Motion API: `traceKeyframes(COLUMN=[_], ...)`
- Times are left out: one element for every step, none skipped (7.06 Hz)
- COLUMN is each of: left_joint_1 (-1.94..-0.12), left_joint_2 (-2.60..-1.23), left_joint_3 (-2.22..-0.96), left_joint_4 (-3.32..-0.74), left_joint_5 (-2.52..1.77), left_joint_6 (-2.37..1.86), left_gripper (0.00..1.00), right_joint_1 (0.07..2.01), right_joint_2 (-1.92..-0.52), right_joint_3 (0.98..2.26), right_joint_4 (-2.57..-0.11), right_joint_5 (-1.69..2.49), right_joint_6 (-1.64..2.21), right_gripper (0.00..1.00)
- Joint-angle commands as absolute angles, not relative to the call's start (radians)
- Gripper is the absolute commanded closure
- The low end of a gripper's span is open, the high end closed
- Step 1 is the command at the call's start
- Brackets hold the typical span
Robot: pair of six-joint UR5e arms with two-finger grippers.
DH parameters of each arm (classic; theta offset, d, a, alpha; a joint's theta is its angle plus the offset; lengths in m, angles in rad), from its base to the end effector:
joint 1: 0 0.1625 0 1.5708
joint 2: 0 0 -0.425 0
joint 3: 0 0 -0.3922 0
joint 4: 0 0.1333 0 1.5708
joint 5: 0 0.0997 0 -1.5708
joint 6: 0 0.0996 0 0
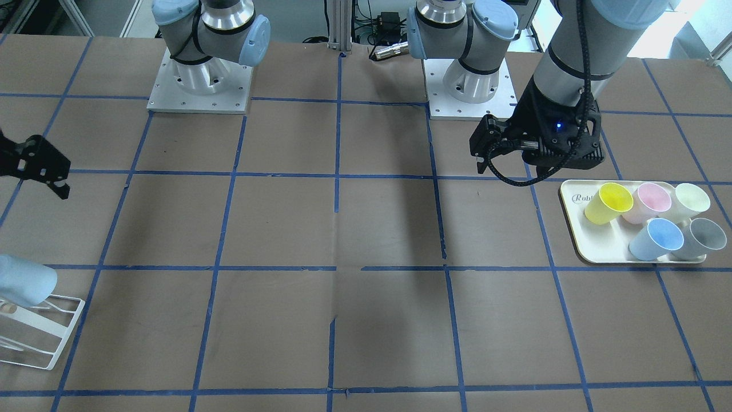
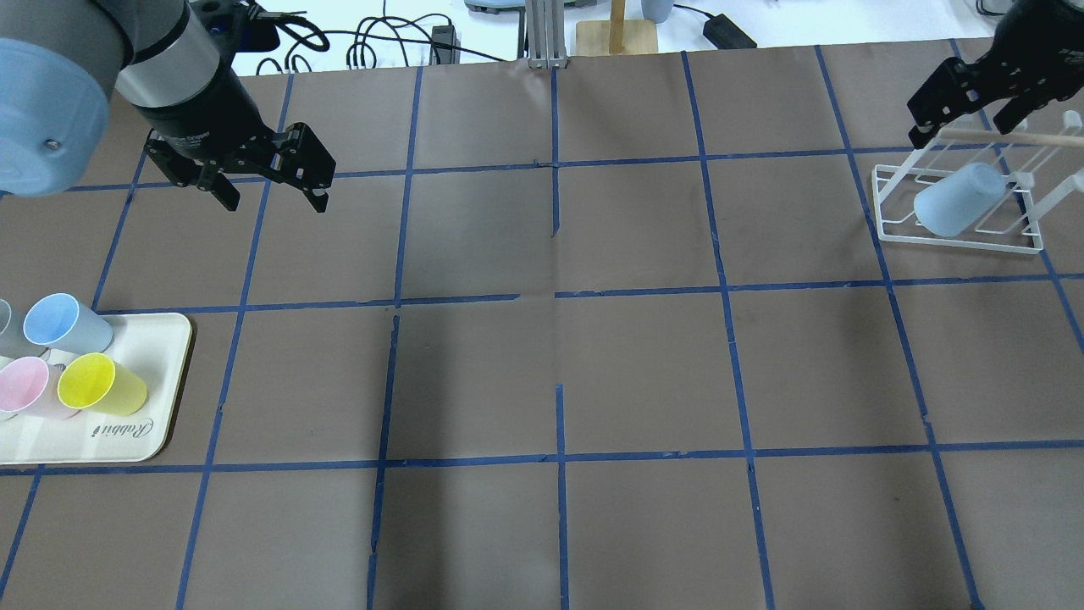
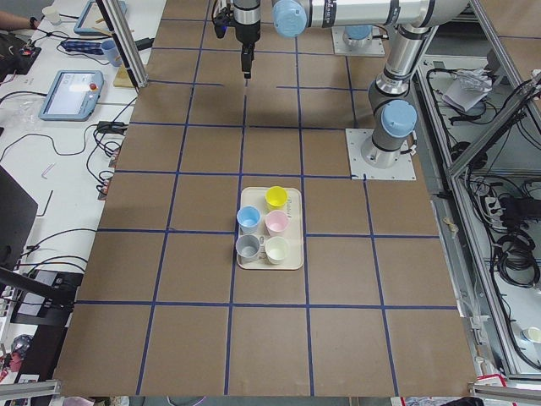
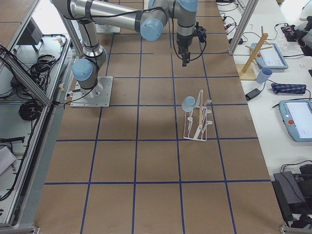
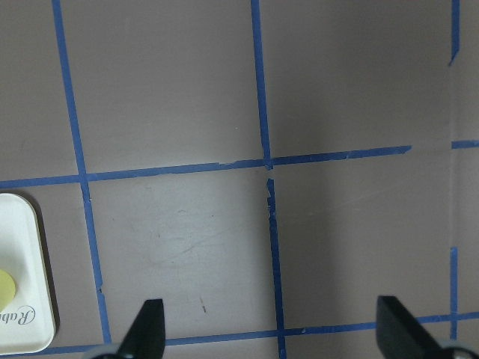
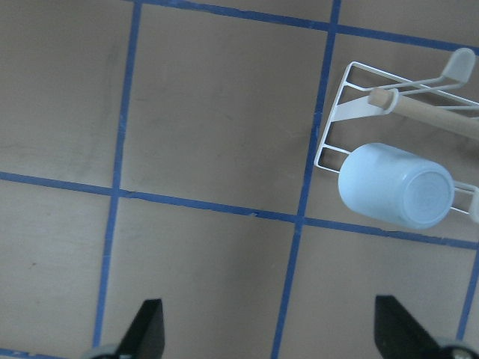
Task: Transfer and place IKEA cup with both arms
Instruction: 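Move the right gripper down to the light blue cup on the wire rack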
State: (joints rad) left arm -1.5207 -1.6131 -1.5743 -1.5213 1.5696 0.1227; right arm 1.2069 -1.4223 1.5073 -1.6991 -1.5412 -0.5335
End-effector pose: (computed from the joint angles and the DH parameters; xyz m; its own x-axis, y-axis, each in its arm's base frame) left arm -0.1077 -0.5159 0.4699 -0.9974 0.0725 0.0007 0.0725 0.9974 -0.0038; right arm -0.0711 -0.5696 0.4544 -0.9855 -0.1695 -0.0034 -0.1691 0.9842 -0.0523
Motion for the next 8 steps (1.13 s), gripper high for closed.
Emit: traceKeyframes(left_joint_1=[-1.522, -1.522, -1.522, -1.522, -1.522, -1.522, -1.522, -1.522], left_joint_2=[-1.611, -1.606, -1.608, -1.609, -1.609, -1.609, -1.612, -1.614], left_joint_3=[-1.574, -1.574, -1.572, -1.572, -1.572, -1.572, -1.571, -1.571], left_joint_4=[-1.52, -1.522, -1.522, -1.52, -1.52, -1.52, -1.52, -1.52], left_joint_5=[1.565, 1.562, 1.562, 1.563, 1.565, 1.563, 1.562, 1.562], left_joint_6=[0.123, 0.123, 0.123, 0.123, 0.123, 0.123, 0.121, 0.121], left_gripper=[0.0, 0.0, 0.0, 0.0, 0.0, 0.0, 0.0, 0.0], right_joint_1=[1.108, 1.076, 1.069, 1.069, 1.068, 1.068, 1.069, 1.069], right_joint_2=[-1.303, -1.28, -1.261, -1.253, -1.246, -1.232, -1.221, -1.206], right_joint_3=[1.511, 1.52, 1.538, 1.555, 1.572, 1.574, 1.575, 1.575], right_joint_4=[-1.807, -1.812, -1.862, -1.923, -1.937, -1.965, -1.989, -1.994], right_joint_5=[-1.542, -1.536, -1.539, -1.537, -1.536, -1.536, -1.536, -1.534], right_joint_6=[-0.687, -0.73, -0.777, -0.796, -0.796, -0.796, -0.798, -0.798], right_gripper=[0.0, 0.0, 0.0, 0.0, 0.0, 0.0, 0.0, 0.0])
